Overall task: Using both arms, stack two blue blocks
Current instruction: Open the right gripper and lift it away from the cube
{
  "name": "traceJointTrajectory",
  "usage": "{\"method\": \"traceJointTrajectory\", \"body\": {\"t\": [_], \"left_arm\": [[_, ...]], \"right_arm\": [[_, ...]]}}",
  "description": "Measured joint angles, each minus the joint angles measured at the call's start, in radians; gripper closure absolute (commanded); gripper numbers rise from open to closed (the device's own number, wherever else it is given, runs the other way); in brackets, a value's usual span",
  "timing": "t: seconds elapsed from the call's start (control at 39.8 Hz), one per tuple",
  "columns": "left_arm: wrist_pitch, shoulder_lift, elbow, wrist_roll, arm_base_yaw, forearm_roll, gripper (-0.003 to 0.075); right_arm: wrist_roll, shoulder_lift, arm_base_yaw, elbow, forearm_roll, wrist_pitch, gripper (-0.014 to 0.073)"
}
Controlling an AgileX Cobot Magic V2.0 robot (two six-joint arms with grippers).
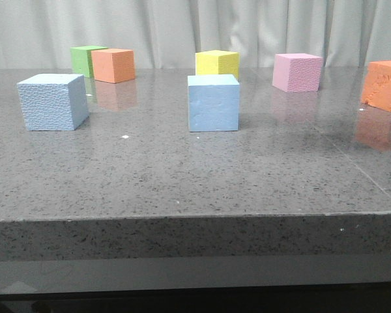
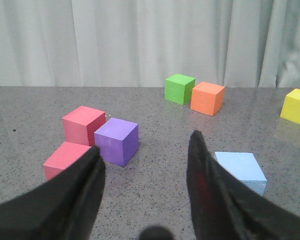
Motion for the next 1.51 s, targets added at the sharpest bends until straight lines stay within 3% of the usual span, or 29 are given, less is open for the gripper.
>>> {"method": "traceJointTrajectory", "body": {"t": [0.38, 0.7, 1.16, 1.23, 1.36, 1.51], "left_arm": [[0.0, 0.0, 0.0, 0.0, 0.0, 0.0, 0.0355], [0.0, 0.0, 0.0, 0.0, 0.0, 0.0, 0.0355], [-0.004, 0.013, 0.0, 0.001, 0.0, 0.0, 0.035], [-0.007, 0.015, 0.0, 0.001, 0.0, 0.0, 0.0303], [0.018, 0.028, -0.005, 0.001, 0.0, 0.002, 0.0148], [0.09, 0.09, -0.076, 0.002, -0.034, 0.008, 0.0133]], "right_arm": [[-0.111, -0.511, 0.0, 0.448, 0.004, -0.207, -0.0022], [-0.152, -0.786, 0.0, 0.743, 0.004, -0.419, -0.0022], [-0.156, -0.854, 0.0, 0.791, 0.004, -0.451, -0.0022], [-0.156, -0.854, 0.0, 0.791, 0.004, -0.451, -0.0022], [-0.156, -0.854, 0.0, 0.791, 0.004, -0.449, -0.0022], [-0.156, -0.854, 0.0, 0.791, 0.004, -0.449, -0.0022]]}}
